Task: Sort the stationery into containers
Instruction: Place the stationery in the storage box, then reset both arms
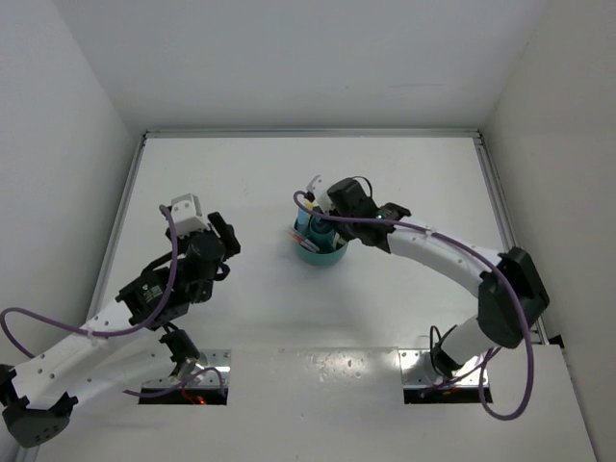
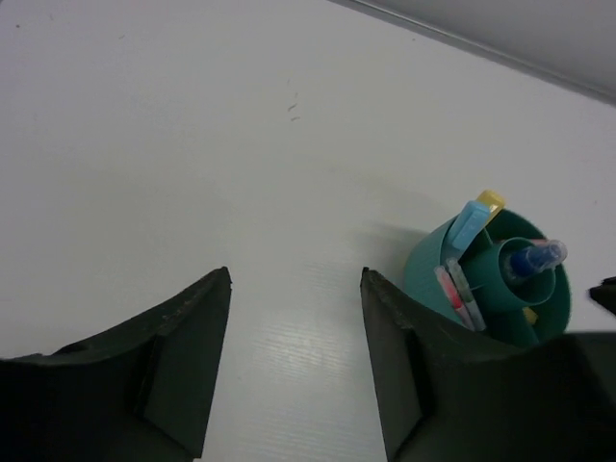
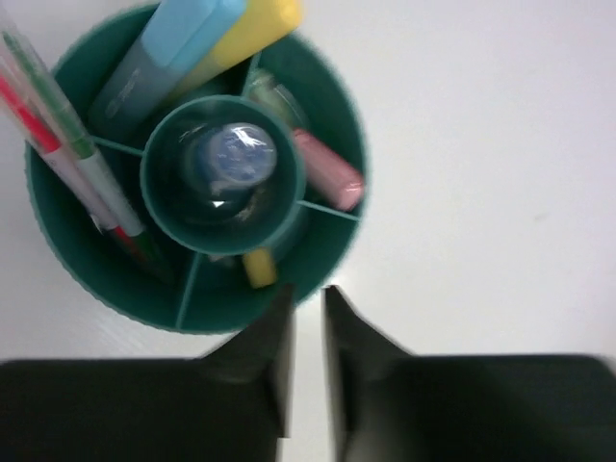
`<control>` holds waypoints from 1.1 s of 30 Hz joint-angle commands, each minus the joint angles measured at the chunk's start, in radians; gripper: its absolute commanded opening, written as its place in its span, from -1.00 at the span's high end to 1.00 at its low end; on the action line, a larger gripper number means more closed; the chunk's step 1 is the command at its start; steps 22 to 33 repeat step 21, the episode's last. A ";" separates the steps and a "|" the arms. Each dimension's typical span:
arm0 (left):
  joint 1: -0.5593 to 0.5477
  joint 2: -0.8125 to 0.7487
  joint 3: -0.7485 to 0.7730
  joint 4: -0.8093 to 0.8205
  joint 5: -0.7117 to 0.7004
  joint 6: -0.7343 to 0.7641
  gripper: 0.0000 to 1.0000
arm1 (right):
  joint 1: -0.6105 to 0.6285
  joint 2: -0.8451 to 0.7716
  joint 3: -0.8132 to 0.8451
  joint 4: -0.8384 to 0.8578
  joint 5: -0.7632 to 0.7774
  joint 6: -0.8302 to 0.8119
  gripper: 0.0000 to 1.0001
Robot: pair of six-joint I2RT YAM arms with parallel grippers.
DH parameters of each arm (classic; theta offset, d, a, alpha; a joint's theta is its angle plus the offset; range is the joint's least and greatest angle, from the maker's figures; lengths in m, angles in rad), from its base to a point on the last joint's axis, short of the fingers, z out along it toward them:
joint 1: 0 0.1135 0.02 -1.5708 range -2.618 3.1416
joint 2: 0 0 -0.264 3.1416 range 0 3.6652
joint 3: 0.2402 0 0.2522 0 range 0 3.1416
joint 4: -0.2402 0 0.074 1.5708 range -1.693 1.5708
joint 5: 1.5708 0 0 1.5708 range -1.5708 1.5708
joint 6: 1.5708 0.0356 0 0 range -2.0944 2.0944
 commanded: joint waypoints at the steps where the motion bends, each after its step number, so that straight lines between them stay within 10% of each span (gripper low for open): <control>1: 0.008 0.018 0.014 0.056 0.056 0.048 -0.17 | -0.003 -0.137 0.015 0.046 0.101 -0.038 0.76; 2: 0.008 0.031 0.014 0.068 0.085 0.066 0.94 | -0.012 -0.207 -0.030 0.110 0.137 -0.051 1.00; 6: 0.078 0.152 0.102 0.078 0.335 0.137 1.00 | -0.041 -0.304 -0.101 0.177 0.241 -0.091 1.00; 10: 0.132 0.329 0.238 0.067 0.532 0.183 -0.56 | -0.127 -0.281 -0.173 0.238 0.307 -0.053 0.15; 13: 0.174 0.375 0.272 0.052 0.518 0.216 -0.95 | -0.152 -0.260 -0.216 0.250 0.320 0.000 -0.12; 14: 0.206 0.386 0.272 0.052 0.518 0.217 -0.99 | -0.161 -0.276 -0.233 0.251 0.320 0.000 -0.46; 18: 0.276 0.395 0.239 0.076 0.518 0.267 -0.99 | -0.161 -0.391 -0.302 0.304 0.330 0.087 -0.67; 33: 0.327 0.386 0.176 0.111 0.527 0.287 -0.99 | -0.161 -0.485 -0.325 0.277 0.271 0.158 -0.76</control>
